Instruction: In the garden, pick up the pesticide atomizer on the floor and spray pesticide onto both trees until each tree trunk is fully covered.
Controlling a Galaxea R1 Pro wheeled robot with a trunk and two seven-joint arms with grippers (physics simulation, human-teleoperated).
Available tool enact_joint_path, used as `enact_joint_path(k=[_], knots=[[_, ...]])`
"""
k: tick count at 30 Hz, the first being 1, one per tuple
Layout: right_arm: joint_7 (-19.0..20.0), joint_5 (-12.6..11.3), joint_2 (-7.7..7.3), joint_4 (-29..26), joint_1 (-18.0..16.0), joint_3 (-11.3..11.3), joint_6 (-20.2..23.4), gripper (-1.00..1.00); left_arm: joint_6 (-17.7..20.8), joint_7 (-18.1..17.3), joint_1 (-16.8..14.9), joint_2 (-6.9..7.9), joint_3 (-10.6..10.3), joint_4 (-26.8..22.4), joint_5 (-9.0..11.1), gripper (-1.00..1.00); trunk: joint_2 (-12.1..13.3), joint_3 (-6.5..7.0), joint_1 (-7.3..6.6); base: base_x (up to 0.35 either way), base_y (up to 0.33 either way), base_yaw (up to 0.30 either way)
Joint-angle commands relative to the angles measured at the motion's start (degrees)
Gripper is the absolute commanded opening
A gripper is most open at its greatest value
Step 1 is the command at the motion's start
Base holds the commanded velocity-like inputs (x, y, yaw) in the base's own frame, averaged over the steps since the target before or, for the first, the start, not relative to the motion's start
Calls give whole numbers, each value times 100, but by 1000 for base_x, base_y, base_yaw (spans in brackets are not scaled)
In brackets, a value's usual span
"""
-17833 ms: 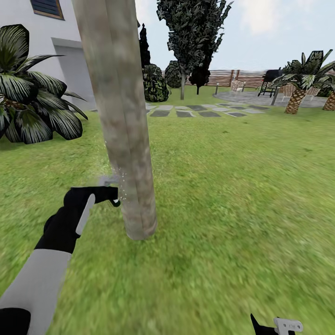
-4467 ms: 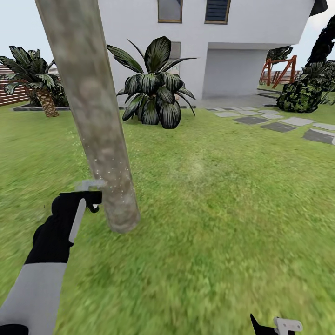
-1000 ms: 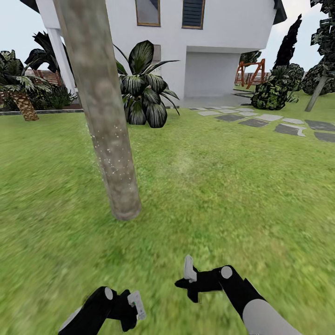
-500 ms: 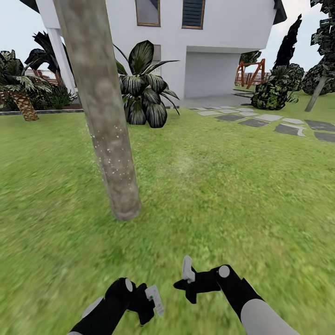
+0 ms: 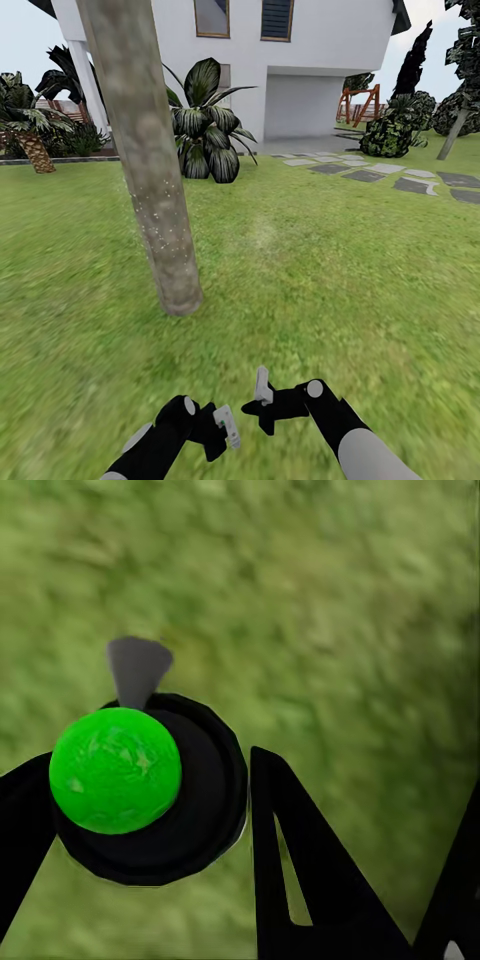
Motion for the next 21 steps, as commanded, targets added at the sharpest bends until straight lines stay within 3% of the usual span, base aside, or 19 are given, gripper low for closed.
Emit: enact_joint_path(k=[1,4,21], knots=[[0,0,3,0,0,0,0,-100,-1,0,0,-34,0,0,-4,-100,0,0,0,0,0,0],[0,0,5,-4,0,0,0,-100,-1,32,-42,-100,0,-8,-15,-100,0,0,0,0,0,0],[0,0,88,-9,0,0,2,-100,-10,14,-64,-134,9,0,12,-100,0,0,0,0,0,0]])
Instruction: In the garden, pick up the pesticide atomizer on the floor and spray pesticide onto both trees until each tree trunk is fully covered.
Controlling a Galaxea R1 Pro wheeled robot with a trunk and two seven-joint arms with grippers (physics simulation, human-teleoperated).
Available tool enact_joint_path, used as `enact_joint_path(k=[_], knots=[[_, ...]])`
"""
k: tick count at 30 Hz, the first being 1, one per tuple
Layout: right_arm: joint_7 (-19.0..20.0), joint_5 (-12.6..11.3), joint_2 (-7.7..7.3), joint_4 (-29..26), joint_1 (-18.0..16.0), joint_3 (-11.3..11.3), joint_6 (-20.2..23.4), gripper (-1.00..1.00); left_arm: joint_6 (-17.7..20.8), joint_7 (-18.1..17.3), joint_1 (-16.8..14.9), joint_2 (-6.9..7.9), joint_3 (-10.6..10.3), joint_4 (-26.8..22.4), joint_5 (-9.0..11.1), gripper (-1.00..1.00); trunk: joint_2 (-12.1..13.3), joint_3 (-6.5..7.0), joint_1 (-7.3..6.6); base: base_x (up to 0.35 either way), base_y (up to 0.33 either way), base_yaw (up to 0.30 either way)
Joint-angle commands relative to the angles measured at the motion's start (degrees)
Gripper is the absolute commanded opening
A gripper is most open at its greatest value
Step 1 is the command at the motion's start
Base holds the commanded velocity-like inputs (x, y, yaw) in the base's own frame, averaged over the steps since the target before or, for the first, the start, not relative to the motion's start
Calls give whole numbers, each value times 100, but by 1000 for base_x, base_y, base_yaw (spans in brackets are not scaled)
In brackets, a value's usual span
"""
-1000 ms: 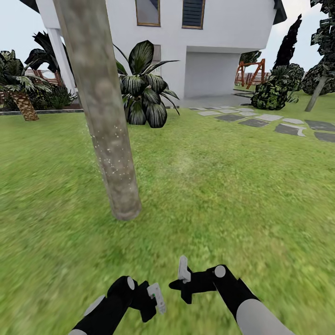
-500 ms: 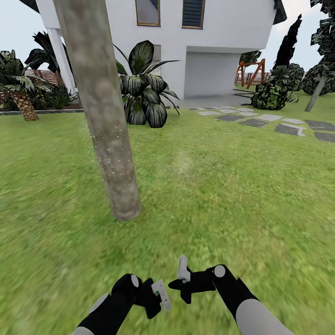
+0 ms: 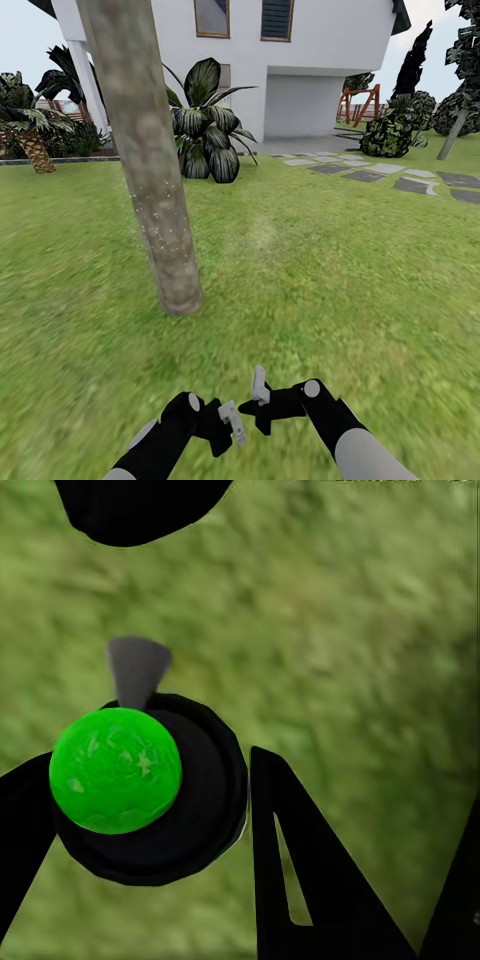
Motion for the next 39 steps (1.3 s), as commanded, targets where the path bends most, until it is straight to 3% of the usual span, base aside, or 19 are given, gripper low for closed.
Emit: enact_joint_path(k=[1,13,18,39], knots=[[0,0,0,0,0,0,0,-100,-3,-7,-1,0,0,0,1,-100,0,0,0,0,0,0],[-1,0,0,3,0,0,-2,-100,-71,-68,2,16,17,20,73,-100,0,0,0,0,0,0],[-3,0,0,8,1,0,-2,-100,-80,-380,1,8,18,9,76,-100,0,0,0,0,0,0],[-2,0,0,9,0,0,-2,-100,-80,-259,-13,-56,17,-9,80,-100,0,0,0,0,0,0]])
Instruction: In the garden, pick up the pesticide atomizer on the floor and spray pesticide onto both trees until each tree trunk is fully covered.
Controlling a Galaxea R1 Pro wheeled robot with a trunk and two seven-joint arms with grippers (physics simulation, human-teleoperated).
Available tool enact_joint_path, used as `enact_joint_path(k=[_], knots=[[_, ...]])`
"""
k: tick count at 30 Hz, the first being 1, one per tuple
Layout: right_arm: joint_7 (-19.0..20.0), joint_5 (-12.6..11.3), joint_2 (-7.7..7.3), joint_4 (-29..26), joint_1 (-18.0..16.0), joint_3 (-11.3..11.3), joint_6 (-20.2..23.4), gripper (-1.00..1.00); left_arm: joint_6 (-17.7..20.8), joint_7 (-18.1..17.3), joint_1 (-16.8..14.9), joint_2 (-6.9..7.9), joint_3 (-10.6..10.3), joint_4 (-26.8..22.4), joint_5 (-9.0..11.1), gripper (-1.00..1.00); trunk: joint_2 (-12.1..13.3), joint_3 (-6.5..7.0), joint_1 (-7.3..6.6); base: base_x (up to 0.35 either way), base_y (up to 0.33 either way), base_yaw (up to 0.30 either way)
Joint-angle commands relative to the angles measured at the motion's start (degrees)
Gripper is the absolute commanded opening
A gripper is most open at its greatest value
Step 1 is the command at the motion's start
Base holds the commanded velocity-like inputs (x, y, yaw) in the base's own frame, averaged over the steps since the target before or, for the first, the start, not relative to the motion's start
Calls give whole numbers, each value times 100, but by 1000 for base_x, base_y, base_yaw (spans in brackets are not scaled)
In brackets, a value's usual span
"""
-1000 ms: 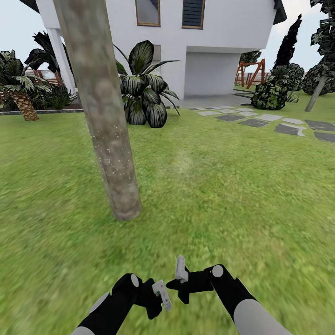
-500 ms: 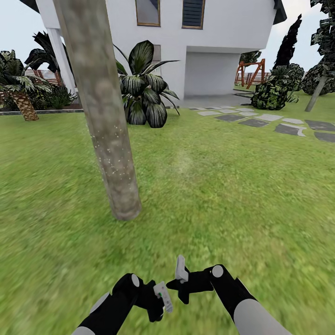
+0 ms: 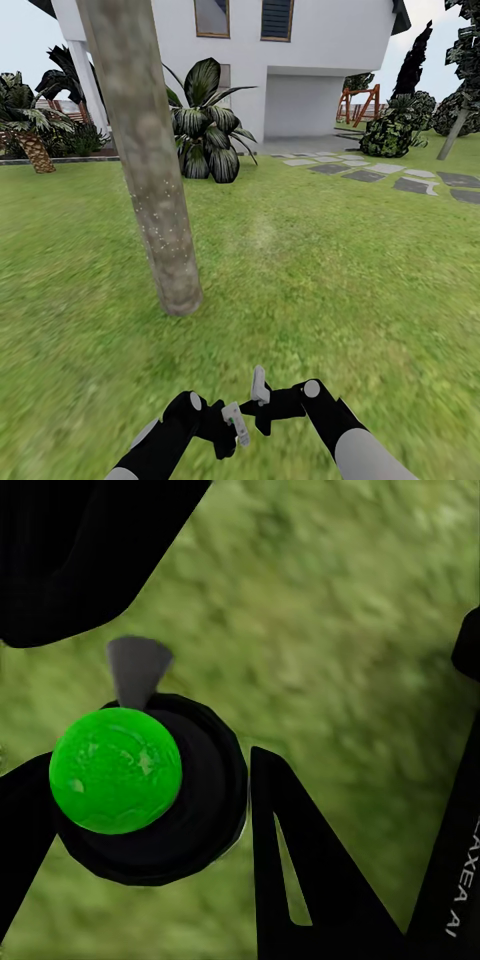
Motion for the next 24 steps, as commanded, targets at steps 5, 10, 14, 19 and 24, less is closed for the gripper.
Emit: enact_joint_path(k=[5,10,14,19,24], knots=[[-2,0,0,0,1,0,0,-100,0,0,-3,0,8,-9,3,-100,0,0,0,0,0,0],[0,0,0,0,0,0,0,-100,0,8,-3,-3,17,-84,10,-100,0,0,0,0,0,0],[-3,0,0,5,0,0,0,-100,0,9,-3,-4,26,-124,11,-100,0,0,0,0,0,0],[-4,0,0,9,0,0,0,-100,0,9,-3,0,26,-123,11,-100,0,0,0,0,0,0],[2,0,0,1,0,0,0,-100,-16,13,5,115,49,-22,-56,-100,0,0,0,0,0,0]])
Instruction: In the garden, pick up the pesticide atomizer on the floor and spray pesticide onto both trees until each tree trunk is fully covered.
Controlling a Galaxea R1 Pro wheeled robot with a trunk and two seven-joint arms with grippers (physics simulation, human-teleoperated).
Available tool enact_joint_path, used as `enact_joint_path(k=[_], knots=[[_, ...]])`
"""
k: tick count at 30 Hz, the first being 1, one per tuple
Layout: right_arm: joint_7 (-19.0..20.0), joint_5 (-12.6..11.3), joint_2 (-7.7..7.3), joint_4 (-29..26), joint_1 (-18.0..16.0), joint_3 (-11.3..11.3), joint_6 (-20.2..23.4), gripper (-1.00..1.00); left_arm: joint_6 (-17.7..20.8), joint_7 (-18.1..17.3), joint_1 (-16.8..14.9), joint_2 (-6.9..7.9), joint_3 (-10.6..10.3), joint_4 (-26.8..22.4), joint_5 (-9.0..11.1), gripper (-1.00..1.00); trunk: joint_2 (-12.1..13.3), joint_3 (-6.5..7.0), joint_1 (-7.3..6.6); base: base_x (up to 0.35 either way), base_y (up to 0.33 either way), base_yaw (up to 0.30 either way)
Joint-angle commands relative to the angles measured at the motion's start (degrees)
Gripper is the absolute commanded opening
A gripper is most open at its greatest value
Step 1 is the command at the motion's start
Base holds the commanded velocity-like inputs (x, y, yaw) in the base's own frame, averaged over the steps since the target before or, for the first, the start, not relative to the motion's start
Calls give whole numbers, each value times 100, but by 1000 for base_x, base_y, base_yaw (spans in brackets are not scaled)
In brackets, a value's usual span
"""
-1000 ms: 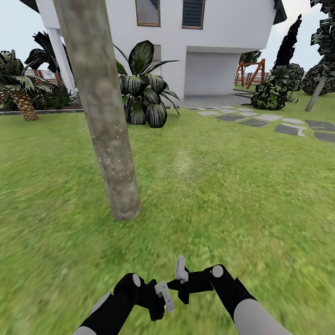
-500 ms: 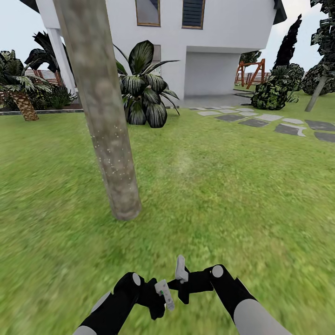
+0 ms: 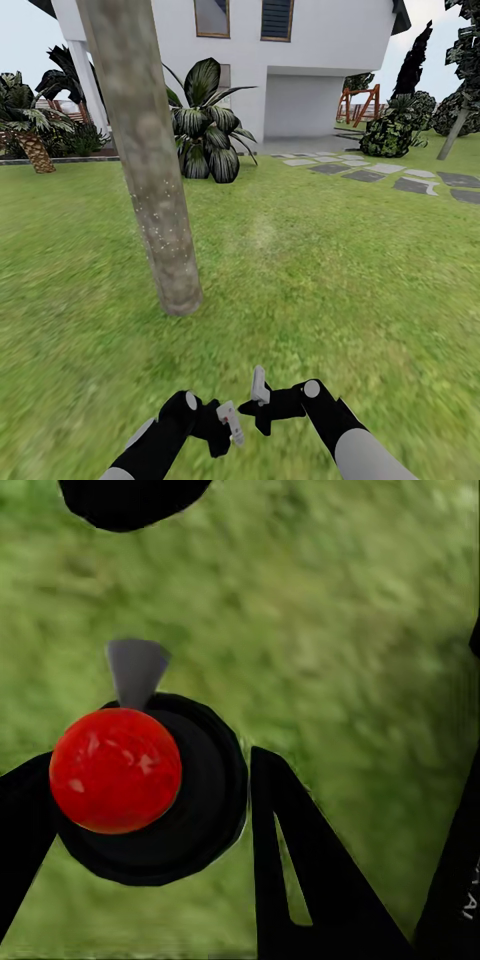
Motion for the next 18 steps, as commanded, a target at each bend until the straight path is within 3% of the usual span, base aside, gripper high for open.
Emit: enact_joint_path(k=[1,6,7,10,11,12,13,14,15,16,17,18], knots=[[0,0,0,-1,2,0,0,-100,2,16,3,69,1,1,7,-100,0,0,0,0,0,0],[-1,2,-11,-2,3,0,0,-100,16,89,84,1017,33,13,59,-100,0,0,0,0,0,0],[-16,-2,-15,2,1,-8,-4,-100,17,120,83,1136,140,59,67,-100,0,0,0,0,0,0],[-146,-11,-54,29,8,-53,-14,-100,8,247,80,1154,1415,177,77,-100,0,0,0,0,0,0],[-482,-15,-90,50,15,-92,-15,-100,9,368,80,1145,1818,202,80,-100,0,0,0,0,0,0],[-1613,-31,-221,318,31,-239,-15,-100,5,683,80,1097,2418,330,204,-100,0,0,0,0,0,0],[-2362,-80,-291,655,33,-454,-16,-100,-36,933,80,1062,2657,516,476,-100,0,0,0,0,0,0],[-3175,-149,-354,1055,36,-742,-18,-100,-255,1326,80,1041,2799,730,823,-100,0,0,0,0,0,0],[-4240,-200,-404,1452,41,-1049,-18,-100,-662,1977,80,1015,2882,1037,1220,-100,0,0,0,0,0,0],[-5136,-227,-445,1706,50,-1203,-23,-100,-979,2603,80,986,2917,1314,1490,-100,0,0,0,0,0,0],[-5930,-276,-459,1920,90,-1275,-25,100,-1297,3200,80,928,2937,1654,1725,-100,0,0,0,0,0,0],[-6247,-357,-468,2013,115,-1300,-26,100,-1640,3525,80,881,2949,1899,1925,-100,0,0,0,0,0,0]])
